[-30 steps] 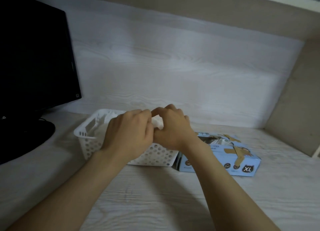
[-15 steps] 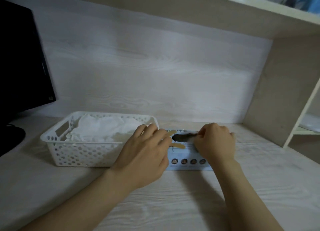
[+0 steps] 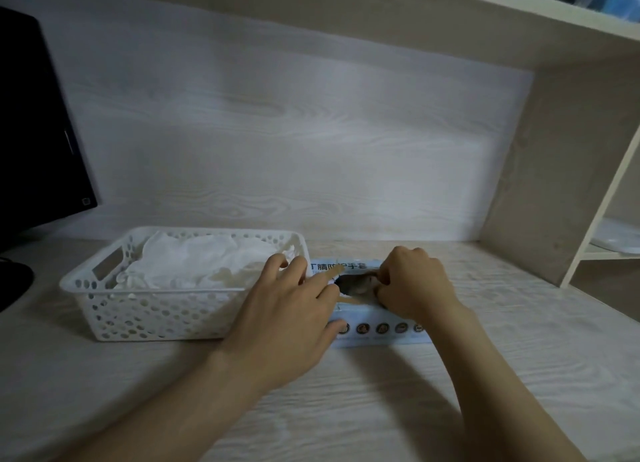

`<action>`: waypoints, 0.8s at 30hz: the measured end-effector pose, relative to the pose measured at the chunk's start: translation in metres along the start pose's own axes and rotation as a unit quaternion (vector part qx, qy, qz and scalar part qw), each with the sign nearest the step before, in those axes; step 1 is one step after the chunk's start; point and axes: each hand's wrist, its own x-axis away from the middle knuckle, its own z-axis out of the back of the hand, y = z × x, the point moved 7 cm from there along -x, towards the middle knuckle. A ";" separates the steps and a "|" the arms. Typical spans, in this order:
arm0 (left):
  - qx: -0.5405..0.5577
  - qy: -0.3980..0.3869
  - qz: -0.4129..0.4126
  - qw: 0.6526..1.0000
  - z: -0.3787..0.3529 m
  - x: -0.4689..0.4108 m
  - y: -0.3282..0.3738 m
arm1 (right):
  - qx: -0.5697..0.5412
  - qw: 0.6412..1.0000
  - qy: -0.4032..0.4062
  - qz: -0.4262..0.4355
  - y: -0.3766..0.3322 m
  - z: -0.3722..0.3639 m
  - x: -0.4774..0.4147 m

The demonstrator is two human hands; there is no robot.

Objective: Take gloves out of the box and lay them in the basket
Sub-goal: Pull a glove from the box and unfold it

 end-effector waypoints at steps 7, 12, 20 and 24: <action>-0.006 0.005 0.000 1.000 -0.002 0.000 0.000 | -0.149 0.981 0.037 0.116 -0.010 -0.005 0.003; -0.007 0.010 0.002 1.000 -0.004 0.000 -0.001 | -0.245 0.952 0.098 0.155 -0.022 0.003 0.014; -0.017 0.002 0.002 1.000 -0.003 0.004 0.003 | -0.371 0.905 0.210 0.009 0.007 0.019 0.014; -0.033 -0.001 0.008 0.999 -0.006 0.001 0.006 | -0.509 0.841 0.183 -0.004 0.007 0.024 0.019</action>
